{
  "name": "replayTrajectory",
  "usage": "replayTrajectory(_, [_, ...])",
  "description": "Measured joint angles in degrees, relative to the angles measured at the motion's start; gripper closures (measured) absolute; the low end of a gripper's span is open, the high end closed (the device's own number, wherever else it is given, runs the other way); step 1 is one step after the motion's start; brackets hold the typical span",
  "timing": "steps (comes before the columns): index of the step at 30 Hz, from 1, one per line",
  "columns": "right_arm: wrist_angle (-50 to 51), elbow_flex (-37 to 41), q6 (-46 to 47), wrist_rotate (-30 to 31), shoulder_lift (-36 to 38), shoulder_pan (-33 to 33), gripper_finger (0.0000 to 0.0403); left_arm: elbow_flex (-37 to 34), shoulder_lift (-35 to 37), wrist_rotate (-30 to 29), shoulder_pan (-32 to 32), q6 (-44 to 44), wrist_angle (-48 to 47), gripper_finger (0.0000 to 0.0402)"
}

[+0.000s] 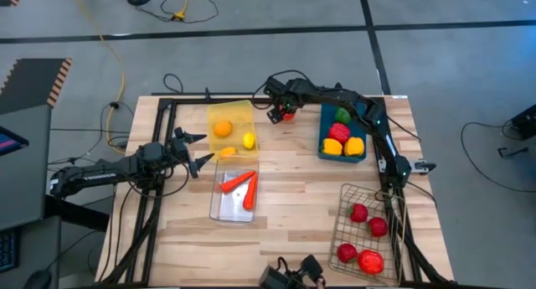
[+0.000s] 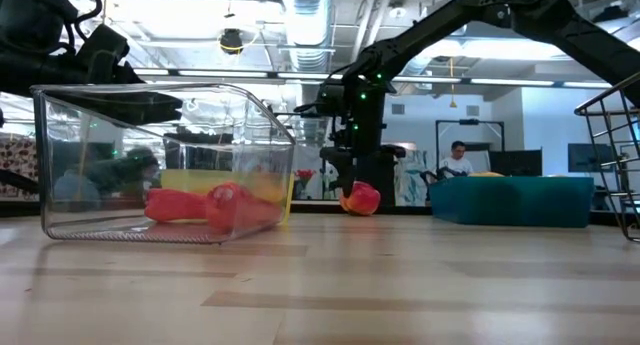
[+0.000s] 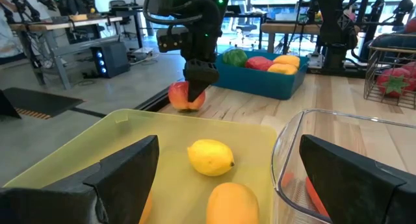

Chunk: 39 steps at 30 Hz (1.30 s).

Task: Sort produce into baskets
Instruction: Put the orange tomato into the wire basket

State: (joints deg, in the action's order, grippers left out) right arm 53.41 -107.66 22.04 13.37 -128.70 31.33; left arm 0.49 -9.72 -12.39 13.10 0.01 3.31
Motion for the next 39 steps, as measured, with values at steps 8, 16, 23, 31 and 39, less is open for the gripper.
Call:
replayTrajectory(8, [-0.1,0.0,0.0,1.0,0.0,-0.5,0.0066,0.0,0.0,0.0,0.0,0.0,0.0,0.0042])
replayTrajectory(16, [1.2,0.0,0.1,1.6,0.0,-1.6,0.0072,0.0,0.0,0.0,0.0,0.0,0.0,0.0042])
replayTrajectory(23, [4.5,0.0,1.9,2.2,0.4,-3.3,0.0073,0.0,0.0,0.0,0.0,0.0,0.0,0.0042])
replayTrajectory(31, [10.0,-1.9,4.8,5.1,3.7,-6.6,0.0073,0.0,0.0,0.0,0.0,0.0,0.0,0.0042])
replayTrajectory(39, [15.7,-1.9,12.3,6.3,10.9,-11.9,0.0073,0.0,0.0,0.0,0.0,0.0,0.0,0.0042])
